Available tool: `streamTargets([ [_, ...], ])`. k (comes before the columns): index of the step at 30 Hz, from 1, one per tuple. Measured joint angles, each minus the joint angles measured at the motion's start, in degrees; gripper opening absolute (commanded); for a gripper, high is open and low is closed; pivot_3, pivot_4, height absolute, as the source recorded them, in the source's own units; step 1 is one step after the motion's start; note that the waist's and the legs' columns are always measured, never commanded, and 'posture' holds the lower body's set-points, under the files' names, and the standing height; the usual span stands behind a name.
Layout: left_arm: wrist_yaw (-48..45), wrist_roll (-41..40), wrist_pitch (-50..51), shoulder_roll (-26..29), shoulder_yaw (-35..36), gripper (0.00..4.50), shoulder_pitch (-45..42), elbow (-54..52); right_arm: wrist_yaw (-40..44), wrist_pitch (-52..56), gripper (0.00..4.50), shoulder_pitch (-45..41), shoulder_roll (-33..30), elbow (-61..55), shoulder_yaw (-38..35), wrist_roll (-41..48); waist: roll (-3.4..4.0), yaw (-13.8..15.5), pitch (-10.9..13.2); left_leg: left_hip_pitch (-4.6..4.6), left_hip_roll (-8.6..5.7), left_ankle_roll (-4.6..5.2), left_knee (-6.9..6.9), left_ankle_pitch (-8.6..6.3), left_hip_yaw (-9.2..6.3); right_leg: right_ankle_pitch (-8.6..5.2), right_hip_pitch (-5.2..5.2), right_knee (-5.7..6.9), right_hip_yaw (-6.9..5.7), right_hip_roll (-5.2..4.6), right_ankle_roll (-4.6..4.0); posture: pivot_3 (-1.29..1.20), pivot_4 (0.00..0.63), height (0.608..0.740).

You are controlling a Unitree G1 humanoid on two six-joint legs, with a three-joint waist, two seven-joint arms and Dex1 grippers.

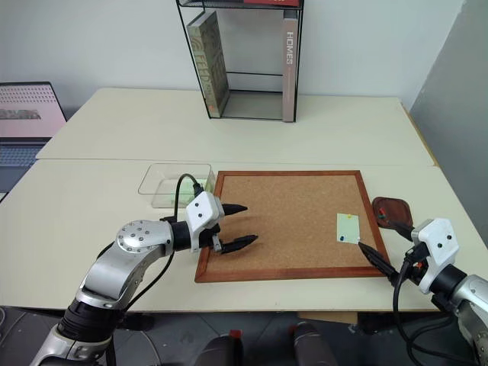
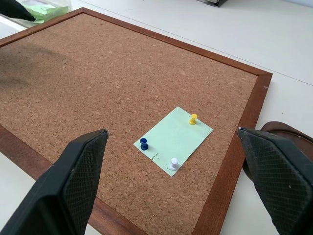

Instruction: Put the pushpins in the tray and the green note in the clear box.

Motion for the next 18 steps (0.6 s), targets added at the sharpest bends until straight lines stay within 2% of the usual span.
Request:
streamTargets([
  [6,1.43,1.3,-0.05,-3.91,-3.02,2.27,-1.61,1.36,-1.59,1.3,4.5,1.73,1.59,-4.12,0.21,1.51,0.0,0.03,0.0,-0.01,-0.02,0.0,-0.02,0.0,-0.04,0.01,0.02,-0.01,-0.02,0.0,0.01,0.0,0.15,0.74],
  [10,3.5,2.74,-0.01,-6.34,-4.64,1.64,-2.23,2.73,-2.73,1.88,4.5,2.51,2.49,-5.71,0.88,2.17,0.0,0.02,0.0,0.0,-0.03,0.0,0.0,0.0,-0.04,0.02,0.02,-0.01,0.01,0.0,0.03,0.0,0.15,0.74],
  [18,6.9,6.21,-2.2,-14.44,-8.19,0.05,-8.35,11.94,-6.61,4.17,4.5,2.46,3.6,-9.68,5.4,2.17,0.0,0.02,0.0,0.09,-0.05,0.01,0.02,0.01,-0.06,0.02,0.15,-0.05,0.01,0.0,0.04,0.0,0.15,0.74],
])
